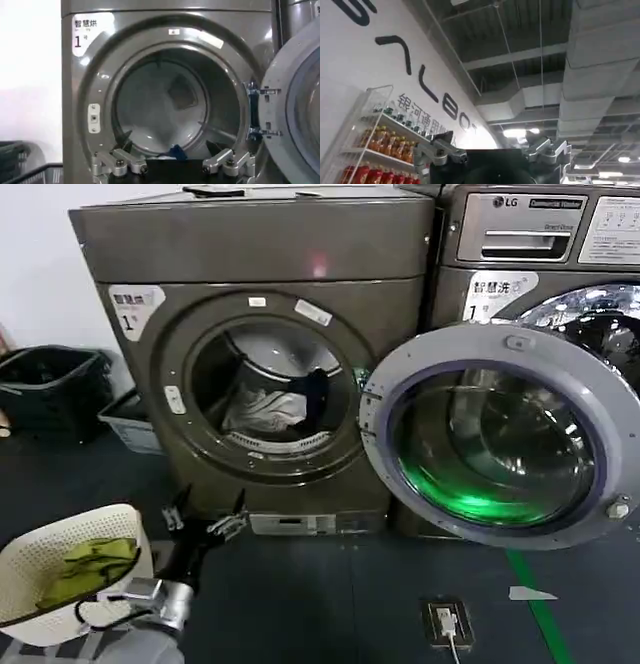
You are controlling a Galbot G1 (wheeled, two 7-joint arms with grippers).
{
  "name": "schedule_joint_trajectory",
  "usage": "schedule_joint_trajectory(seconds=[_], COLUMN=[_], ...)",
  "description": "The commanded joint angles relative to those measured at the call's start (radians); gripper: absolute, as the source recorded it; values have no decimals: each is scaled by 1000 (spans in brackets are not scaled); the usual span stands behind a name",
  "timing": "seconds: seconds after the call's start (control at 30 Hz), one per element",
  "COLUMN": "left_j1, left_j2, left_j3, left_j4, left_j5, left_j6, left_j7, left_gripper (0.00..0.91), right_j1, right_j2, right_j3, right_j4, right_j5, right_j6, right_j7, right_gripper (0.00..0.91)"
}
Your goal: Grasp the clothes from the dryer.
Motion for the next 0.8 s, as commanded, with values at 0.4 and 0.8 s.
schedule_joint_trajectory(seconds=[0.4,0.8], left_j1=[-14,-9], left_j2=[5,2], left_j3=[8,15], left_j4=[13,10], left_j5=[4,8], left_j6=[1,0], left_j7=[4,5], left_gripper=[907,907], right_j1=[20,18], right_j2=[-7,-12], right_j3=[-13,-16], right_j4=[-3,1], right_j5=[-3,-2], right_j6=[12,13], right_j7=[-5,-7], right_gripper=[907,907])
